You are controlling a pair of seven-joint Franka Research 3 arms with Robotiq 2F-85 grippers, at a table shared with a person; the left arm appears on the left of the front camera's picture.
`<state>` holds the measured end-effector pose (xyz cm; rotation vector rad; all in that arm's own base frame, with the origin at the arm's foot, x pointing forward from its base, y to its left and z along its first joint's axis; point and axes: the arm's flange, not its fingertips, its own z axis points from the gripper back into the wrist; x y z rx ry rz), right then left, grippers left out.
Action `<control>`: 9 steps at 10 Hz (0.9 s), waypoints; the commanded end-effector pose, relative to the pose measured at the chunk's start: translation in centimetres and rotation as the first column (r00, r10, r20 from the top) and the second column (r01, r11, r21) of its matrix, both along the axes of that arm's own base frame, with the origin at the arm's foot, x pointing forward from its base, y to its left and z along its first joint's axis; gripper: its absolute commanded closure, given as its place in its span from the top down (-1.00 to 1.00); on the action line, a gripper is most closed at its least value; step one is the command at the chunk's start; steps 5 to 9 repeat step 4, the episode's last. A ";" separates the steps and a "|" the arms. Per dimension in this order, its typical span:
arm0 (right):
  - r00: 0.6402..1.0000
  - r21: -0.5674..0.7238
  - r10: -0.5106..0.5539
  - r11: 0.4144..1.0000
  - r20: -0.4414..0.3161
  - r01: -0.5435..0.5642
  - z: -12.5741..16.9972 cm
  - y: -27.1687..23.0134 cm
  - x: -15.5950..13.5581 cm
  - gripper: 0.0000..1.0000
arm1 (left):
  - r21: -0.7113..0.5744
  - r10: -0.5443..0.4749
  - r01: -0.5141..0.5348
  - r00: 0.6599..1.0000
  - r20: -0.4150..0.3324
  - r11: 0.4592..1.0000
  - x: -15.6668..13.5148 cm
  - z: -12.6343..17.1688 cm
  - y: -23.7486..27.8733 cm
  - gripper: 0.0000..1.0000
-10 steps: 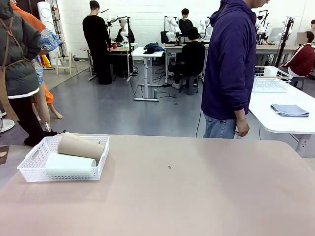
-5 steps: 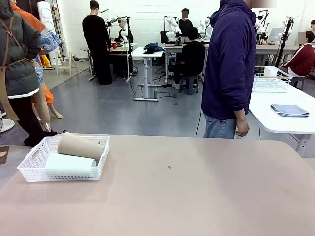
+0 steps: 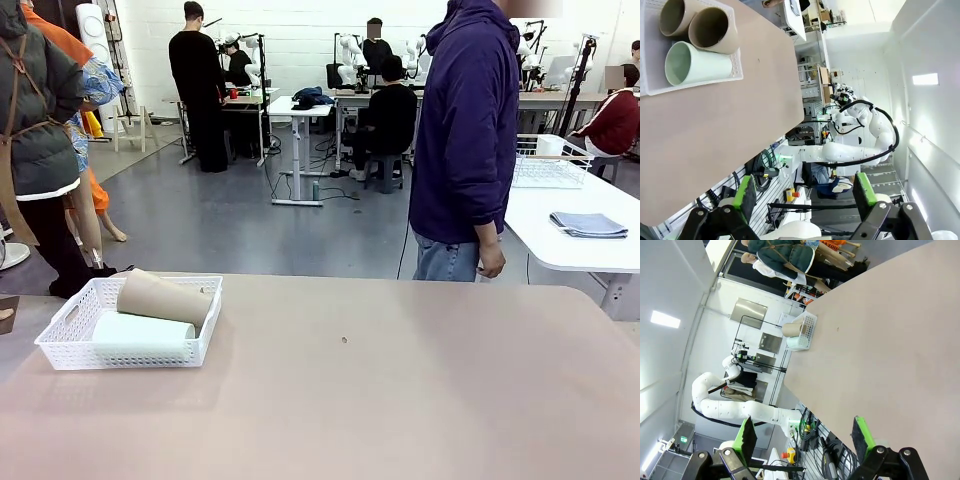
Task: Clean and organize the cups into the basket.
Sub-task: Move the Organizing basket back to the left side of the table.
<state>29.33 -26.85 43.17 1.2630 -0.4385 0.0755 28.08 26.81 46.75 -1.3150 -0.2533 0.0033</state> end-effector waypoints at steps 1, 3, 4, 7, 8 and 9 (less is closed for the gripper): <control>1.000 -0.006 -0.007 1.000 0.003 0.007 -0.2 0.4 -0.2 1.00 | -0.014 0.006 -0.006 1.000 0.019 1.000 -0.1 -0.1 0.0 1.00; 1.000 -0.006 -0.007 1.000 0.003 0.007 -0.2 0.4 -0.2 1.00 | -0.014 0.006 -0.006 1.000 0.019 1.000 -0.1 -0.1 0.0 1.00; 1.000 -0.006 -0.007 1.000 0.003 0.007 -0.2 0.4 -0.2 1.00 | -0.014 0.006 -0.006 1.000 0.019 1.000 -0.1 -0.1 0.0 1.00; 1.000 -0.006 -0.007 1.000 0.003 0.007 -0.2 0.4 -0.2 1.00 | -0.014 0.006 -0.006 1.000 0.019 1.000 -0.1 -0.1 0.0 1.00; 1.000 -0.006 -0.007 1.000 0.003 0.007 -0.2 0.4 -0.2 1.00 | -0.014 0.006 -0.006 1.000 0.019 1.000 -0.1 -0.1 0.0 1.00; 1.000 -0.006 -0.007 1.000 0.003 0.007 -0.2 0.4 -0.2 1.00 | -0.014 0.006 -0.006 1.000 0.019 1.000 -0.1 -0.1 0.0 1.00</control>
